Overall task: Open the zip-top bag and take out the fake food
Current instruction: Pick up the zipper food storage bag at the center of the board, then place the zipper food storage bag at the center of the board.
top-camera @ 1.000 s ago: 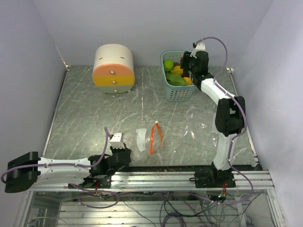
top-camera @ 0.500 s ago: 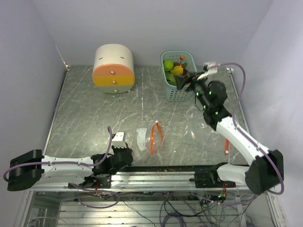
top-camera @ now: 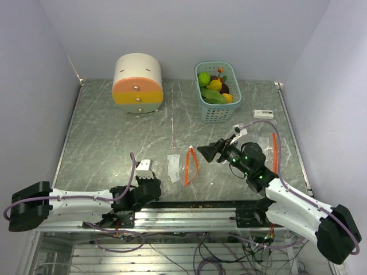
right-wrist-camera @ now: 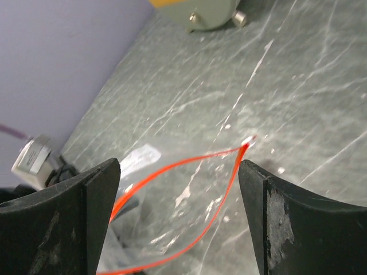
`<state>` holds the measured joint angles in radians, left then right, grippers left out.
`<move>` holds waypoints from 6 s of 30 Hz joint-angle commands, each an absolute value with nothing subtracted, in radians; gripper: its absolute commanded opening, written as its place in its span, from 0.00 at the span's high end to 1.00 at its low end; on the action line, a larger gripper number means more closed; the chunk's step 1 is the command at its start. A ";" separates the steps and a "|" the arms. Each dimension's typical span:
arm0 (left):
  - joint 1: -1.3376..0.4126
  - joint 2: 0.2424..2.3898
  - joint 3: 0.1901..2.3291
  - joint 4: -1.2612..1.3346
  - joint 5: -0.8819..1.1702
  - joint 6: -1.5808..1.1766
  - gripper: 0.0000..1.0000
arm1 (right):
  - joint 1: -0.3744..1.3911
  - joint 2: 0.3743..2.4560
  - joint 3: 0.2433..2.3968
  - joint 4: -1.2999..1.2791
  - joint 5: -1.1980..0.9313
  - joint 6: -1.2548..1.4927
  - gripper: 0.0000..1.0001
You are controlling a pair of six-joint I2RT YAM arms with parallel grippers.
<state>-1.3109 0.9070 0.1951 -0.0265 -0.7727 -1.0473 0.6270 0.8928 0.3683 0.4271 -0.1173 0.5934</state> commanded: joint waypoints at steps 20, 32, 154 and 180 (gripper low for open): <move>-1.313 1.047 0.243 0.078 -0.755 -1.040 0.93 | 0.857 0.966 0.187 0.704 -0.188 0.847 0.56; -1.313 0.883 0.190 -0.015 -0.778 -1.061 0.93 | 0.859 0.960 0.111 0.715 -0.166 0.855 1.00; -1.313 0.817 0.220 -0.179 -0.826 -1.111 0.08 | 0.996 1.304 0.188 0.762 0.006 0.836 0.07; -1.315 0.639 0.375 -0.212 -0.757 -0.939 0.01 | 0.668 0.811 0.462 0.060 0.260 0.567 1.00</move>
